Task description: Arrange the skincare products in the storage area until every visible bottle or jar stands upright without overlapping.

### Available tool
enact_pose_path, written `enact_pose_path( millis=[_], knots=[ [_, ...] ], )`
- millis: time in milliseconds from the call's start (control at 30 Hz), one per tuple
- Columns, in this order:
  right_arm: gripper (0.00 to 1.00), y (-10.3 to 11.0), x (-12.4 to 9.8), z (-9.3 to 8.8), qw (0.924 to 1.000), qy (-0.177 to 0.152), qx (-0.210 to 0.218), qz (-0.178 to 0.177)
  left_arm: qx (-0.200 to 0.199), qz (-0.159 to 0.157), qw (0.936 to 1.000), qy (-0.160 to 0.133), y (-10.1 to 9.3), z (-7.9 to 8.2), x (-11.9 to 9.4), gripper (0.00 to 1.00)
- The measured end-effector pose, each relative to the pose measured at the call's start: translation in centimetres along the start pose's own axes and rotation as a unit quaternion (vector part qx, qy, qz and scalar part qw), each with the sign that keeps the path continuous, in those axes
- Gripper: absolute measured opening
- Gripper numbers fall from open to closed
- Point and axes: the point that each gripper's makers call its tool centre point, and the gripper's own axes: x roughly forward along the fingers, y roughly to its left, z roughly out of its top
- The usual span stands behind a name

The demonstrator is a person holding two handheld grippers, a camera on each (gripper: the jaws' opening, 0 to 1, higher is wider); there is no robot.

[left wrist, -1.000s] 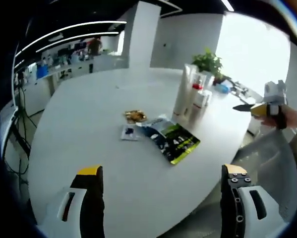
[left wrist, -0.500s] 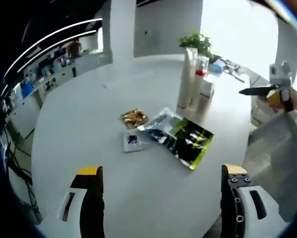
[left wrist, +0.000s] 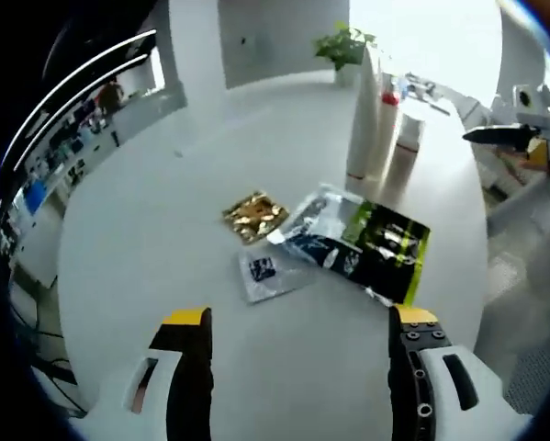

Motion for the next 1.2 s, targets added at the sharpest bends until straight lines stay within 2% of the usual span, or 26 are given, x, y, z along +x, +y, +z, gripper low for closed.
enact_pose_path(
  millis=[133,200,300,533,667,767,1200],
  knots=[
    [0.97,-0.2,0.1,-0.1,1.0000,0.003,0.000,-0.004,0.025,0.001,0.9996,0.014,0.7,0.2,1.0,0.65],
    [0.97,-0.2,0.1,-0.1,1.0000,0.005,0.000,-0.006,0.027,0.001,0.9995,0.018,1.1,0.2,1.6,0.60],
    [0.97,-0.3,0.1,-0.2,0.9999,0.006,0.001,-0.009,0.022,0.002,0.9994,0.027,1.5,0.2,2.4,0.59],
    [0.97,-0.7,0.1,-0.3,0.9998,0.008,0.006,-0.017,0.004,0.005,0.9995,0.031,2.0,0.6,3.8,0.57],
    [0.97,-0.8,0.1,-0.3,0.9997,0.010,0.007,-0.019,-0.018,0.008,0.9993,0.031,2.4,0.7,4.2,0.52],
    [0.97,-0.9,0.1,-0.4,0.9997,0.011,0.008,-0.021,-0.031,0.005,0.9990,0.031,2.3,0.7,4.4,0.53],
    [0.97,-1.0,0.1,-0.5,0.9995,0.015,0.009,-0.025,-0.057,0.013,0.9977,0.033,2.5,0.7,5.4,0.50]
  ],
)
